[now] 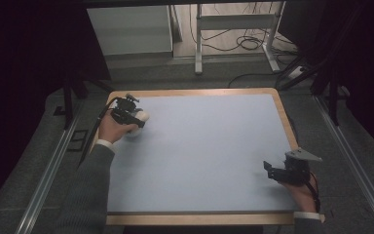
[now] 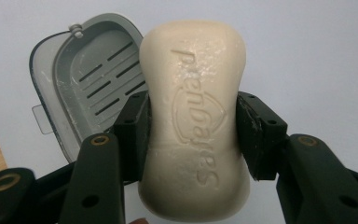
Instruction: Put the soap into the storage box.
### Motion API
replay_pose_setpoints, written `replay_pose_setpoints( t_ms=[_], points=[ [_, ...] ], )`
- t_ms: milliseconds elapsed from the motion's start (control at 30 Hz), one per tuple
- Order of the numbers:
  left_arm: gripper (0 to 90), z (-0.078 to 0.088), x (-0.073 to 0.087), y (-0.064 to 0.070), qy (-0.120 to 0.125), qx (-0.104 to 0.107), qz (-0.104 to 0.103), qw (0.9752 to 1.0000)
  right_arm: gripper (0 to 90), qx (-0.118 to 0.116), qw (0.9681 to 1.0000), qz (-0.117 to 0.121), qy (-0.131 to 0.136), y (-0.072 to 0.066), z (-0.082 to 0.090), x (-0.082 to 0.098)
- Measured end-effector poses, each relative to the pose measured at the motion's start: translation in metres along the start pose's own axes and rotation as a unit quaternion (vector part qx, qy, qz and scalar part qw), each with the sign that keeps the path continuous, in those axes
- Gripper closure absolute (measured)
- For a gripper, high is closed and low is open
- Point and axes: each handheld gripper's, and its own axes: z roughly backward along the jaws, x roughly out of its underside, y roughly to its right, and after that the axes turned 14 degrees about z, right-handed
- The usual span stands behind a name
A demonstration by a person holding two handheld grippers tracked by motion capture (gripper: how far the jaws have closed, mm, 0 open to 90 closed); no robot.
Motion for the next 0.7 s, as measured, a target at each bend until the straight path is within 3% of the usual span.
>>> replay_pose_setpoints(
  t_ms=[300,700],
  points=[
    [49.4,-0.013,-0.006,-0.012,-0.012,-0.005,0.027,0.9995,10.0,0.0,1.0,0.0,0.0,0.001,0.0,0.001],
    [49.4,-0.017,-0.009,-0.022,-0.015,-0.01,0.041,0.999,10.0,0.002,1.0,0.001,0.0,0.001,0.0,0.001]
  ],
)
